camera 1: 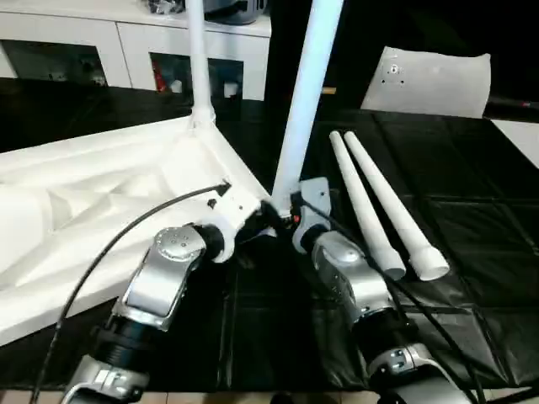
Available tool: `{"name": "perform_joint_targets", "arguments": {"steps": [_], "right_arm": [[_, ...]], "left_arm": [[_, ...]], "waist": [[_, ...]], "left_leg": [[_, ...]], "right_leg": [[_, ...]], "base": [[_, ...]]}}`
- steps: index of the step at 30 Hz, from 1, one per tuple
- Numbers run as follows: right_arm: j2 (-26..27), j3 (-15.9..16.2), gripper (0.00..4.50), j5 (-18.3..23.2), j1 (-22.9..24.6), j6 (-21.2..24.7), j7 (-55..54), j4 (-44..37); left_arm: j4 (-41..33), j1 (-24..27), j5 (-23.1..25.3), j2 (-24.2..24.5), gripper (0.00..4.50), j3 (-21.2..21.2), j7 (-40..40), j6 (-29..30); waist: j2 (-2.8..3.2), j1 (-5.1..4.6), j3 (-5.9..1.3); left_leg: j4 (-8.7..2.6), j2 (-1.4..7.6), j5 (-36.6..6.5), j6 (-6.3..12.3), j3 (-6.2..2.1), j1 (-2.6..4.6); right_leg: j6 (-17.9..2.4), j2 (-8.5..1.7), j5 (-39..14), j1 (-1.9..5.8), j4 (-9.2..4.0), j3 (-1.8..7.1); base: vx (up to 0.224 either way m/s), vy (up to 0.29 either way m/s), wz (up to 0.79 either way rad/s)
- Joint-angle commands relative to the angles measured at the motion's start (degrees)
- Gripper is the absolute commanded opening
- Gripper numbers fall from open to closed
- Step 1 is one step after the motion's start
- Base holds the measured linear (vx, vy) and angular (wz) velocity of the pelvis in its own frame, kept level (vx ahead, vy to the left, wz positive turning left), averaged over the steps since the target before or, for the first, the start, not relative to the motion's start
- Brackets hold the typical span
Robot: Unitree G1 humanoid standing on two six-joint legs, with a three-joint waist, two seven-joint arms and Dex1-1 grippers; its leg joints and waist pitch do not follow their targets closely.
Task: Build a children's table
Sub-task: Rotate leg to tighten
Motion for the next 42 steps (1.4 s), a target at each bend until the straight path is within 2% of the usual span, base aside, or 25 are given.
{"name": "perform_joint_targets", "arguments": {"steps": [1, 2, 3, 5, 7, 9, 10, 11, 13, 14, 15, 21, 23, 24, 26, 30, 35, 39, 42], "right_arm": [[-0.47, 1.0, 3.81, 1.3, 1.34, 0.53, 2.4, -1.53], [-1.84, 0.55, 3.81, 1.6, 2.36, 1.23, 3.68, -3.85], [-1.84, 0.55, 4.11, 1.6, 2.36, 1.23, 3.68, -3.85], [-4.43, 0.21, 4.25, 2.28, 4.33, 1.69, 6.88, -8.04], [-7.0, 0.11, 4.42, 3.09, 6.2, 1.46, 10.15, -11.72], [-8.65, 0.29, 4.47, 3.34, 7.23, 1.72, 11.82, -13.69], [-10.2, 0.52, 4.47, 3.63, 8.28, 2.46, 13.46, -15.7], [-11.16, 0.69, 4.5, 3.86, 9.0, 3.05, 14.49, -17.08], [-12.18, 0.84, 4.5, 4.03, 9.83, 3.67, 15.23, -18.67], [-13.27, 0.98, 4.5, 4.17, 10.95, 4.33, 16.14, -20.79], [-13.43, 1.01, 4.5, 4.2, 11.11, 4.43, 16.28, -21.1], [-16.86, 1.61, 4.5, 5.47, 14.82, 8.4, 18.88, -27.27], [-17.23, 1.84, 4.5, 5.51, 15.28, 8.54, 19.38, -27.86], [-17.96, 2.31, 4.5, 5.27, 16.15, 8.08, 20.39, -28.66], [-18.56, 2.69, 4.5, 5.21, 16.88, 8.02, 21.04, -29.55], [-18.79, 2.61, 4.5, 5.18, 17.36, 8.98, 20.6, -30.29], [-19.66, 2.45, 4.5, 5.13, 17.59, 10.14, 20.19, -31.08], [-19.89, 2.53, 4.5, 5.02, 17.58, 10.09, 20.19, -31.09], [-20.19, 2.8, 4.5, 4.73, 17.59, 10.19, 20.35, -31.28]], "left_arm": [[-3.3, -0.01, -0.09, 0.92, 0.0, -0.81, -1.97, -0.64], [-5.4, 0.63, -0.12, 3.06, 0.0, -0.04, -2.81, -0.32], [-5.4, 0.63, -0.12, 3.06, 0.0, -0.04, -2.81, -0.32], [-9.54, 1.73, -2.84, 5.91, 0.0, 2.62, -5.45, 3.18], [-11.62, 2.4, -3.63, 8.09, 0.33, 3.9, -6.76, 4.46], [-11.51, 2.47, -4.17, 8.19, 0.44, 4.48, -6.66, 4.88], [-10.76, 2.39, -4.73, 7.71, 0.44, 4.92, -6.08, 5.16], [-10.25, 2.36, -5.05, 7.43, 0.52, 5.12, -5.66, 5.29], [-9.43, 2.18, -5.23, 7.14, 0.72, 4.96, -5.37, 5.4], [-8.72, 1.88, -5.9, 6.2, 0.78, 5.3, -4.72, 6.51], [-8.6, 1.81, -6.01, 6.01, 0.78, 5.39, -4.57, 6.7], [-3.4, -0.45, -5.47, 5.07, 1.29, 4.67, -3.44, 5.63], [-2.47, -0.68, -5.45, 5.16, 1.51, 4.58, -3.5, 5.16], [-0.16, -1.29, -5.33, 5.41, 1.57, 4.31, -3.96, 3.74], [1.94, -1.92, -5.3, 5.51, 1.6, 4.13, -4.18, 2.51], [5.46, -3.44, -7.88, 4.57, 1.76, 5.25, -5.7, 3.33], [8.58, -5.76, -12.1, 4.01, 1.76, 7.08, -8.82, 4.9], [10.56, -5.98, -9.74, 6.0, 1.76, 4.27, -10.77, 2.16], [10.74, -5.8, -9.08, 7.44, 1.76, 1.99, -13.48, 2.12]], "waist": [[1.61, 0.42, -3.24], [1.72, 0.4, -3.22], [1.58, 0.35, -3.31], [1.71, 0.53, -3.14], [1.48, 0.56, -3.03], [1.63, 0.69, -2.75], [0.98, 0.67, -2.68], [1.26, 1.0, -2.6], [1.26, 1.24, -2.62], [0.95, 1.34, -2.59], [0.95, 1.52, -2.62], [0.87, 1.64, -2.88], [0.74, 1.65, -2.96], [0.83, 1.69, -2.86], [0.82, 1.78, -2.89], [0.72, 1.69, -2.94], [1.08, 1.84, -3.08], [0.94, 1.9, -3.15], [0.95, 1.75, -3.1]], "left_leg": [[-5.08, 5.25, -2.71, 3.41, -1.97, -0.66], [-5.01, 5.24, -2.28, 3.71, -1.89, -0.66], [-4.9, 5.25, -1.37, 4.07, -1.75, -0.71], [-4.89, 5.22, -1.41, 4.11, -1.66, -0.74], [-4.92, 5.23, -2.23, 4.1, -1.62, -0.85], [-4.98, 5.02, -3.94, 3.97, -1.55, -0.62], [-4.99, 4.98, -4.12, 3.93, -1.47, -0.67], [-4.93, 4.98, -4.5, 3.87, -1.49, -0.55], [-5.02, 5.02, -4.45, 3.97, -1.59, -0.59], [-5.02, 4.91, -4.49, 4.17, -1.57, -0.71], [-4.97, 4.88, -4.12, 4.11, -1.57, -0.67], [-4.79, 4.64, -2.2, 5.75, -1.65, -0.8], [-4.77, 4.75, -2.14, 5.82, -1.75, -0.88], [-4.69, 4.6, -2.39, 6.1, -1.68, -0.84], [-4.73, 4.67, -2.88, 5.97, -1.7, -0.79], [-4.73, 4.74, -2.68, 5.6, -1.71, -0.69], [-4.61, 4.74, -1.34, 5.36, -1.69, -0.69], [-4.58, 4.76, -0.57, 6.27, -1.72, -0.73], [-4.62, 4.87, -1.17, 5.83, -1.7, -0.72]], "right_leg": [[-12.48, -6.1, -10.92, 3.62, -3.62, 4.17], [-13.25, -6.11, -9.3, 3.67, -3.46, 4.17], [-14.08, -6.16, -7.66, 3.78, -3.29, 4.25], [-14.75, -6.17, -7.24, 3.87, -3.23, 4.26], [-14.87, -6.18, -8.19, 4.05, -3.31, 4.27], [-13.74, -5.95, -12.35, 3.72, -3.89, 4.21], [-13.28, -5.88, -13.43, 3.82, -4.05, 4.21], [-12.54, -5.97, -15.14, 3.72, -4.17, 4.29], [-11.96, -5.98, -16.5, 3.56, -4.34, 4.25], [-11.3, -5.94, -17.57, 3.6, -4.51, 4.24], [-10.77, -5.95, -18.0, 3.61, -4.5, 4.24], [-10.22, -5.77, -16.66, 3.62, -4.58, 4.09], [-10.17, -6.0, -17.17, 3.74, -4.55, 4.08], [-9.81, -5.88, -18.15, 3.5, -4.95, 4.01], [-9.19, -5.87, -18.8, 3.55, -4.91, 4.02], [-9.77, -5.98, -18.47, 3.47, -4.83, 3.99], [-11.04, -6.11, -15.96, 3.62, -4.49, 4.02], [-11.4, -6.07, -14.17, 3.74, -4.27, 4.01], [-11.09, -6.15, -15.55, 3.78, -4.37, 4.05]], "base": [[0.0, 0.0, 0.0], [0.0, 0.0, 0.0], [0.0, 0.0, 0.0], [0.0, 0.0, 0.0], [0.0, 0.0, 0.0], [0.0, 0.0, 0.0], [0.0, 0.0, 0.0], [0.0, 0.0, 0.0], [0.0, 0.0, 0.0], [0.0, 0.0, 0.0], [0.0, 0.0, 0.0], [0.0, 0.0, 0.0], [0.0, 0.0, 0.0], [0.0, 0.0, 0.0], [0.0, 0.0, 0.0], [0.0, 0.0, 0.0], [0.0, 0.0, 0.0], [0.0, 0.0, 0.0], [0.0, 0.0, 0.0]]}}
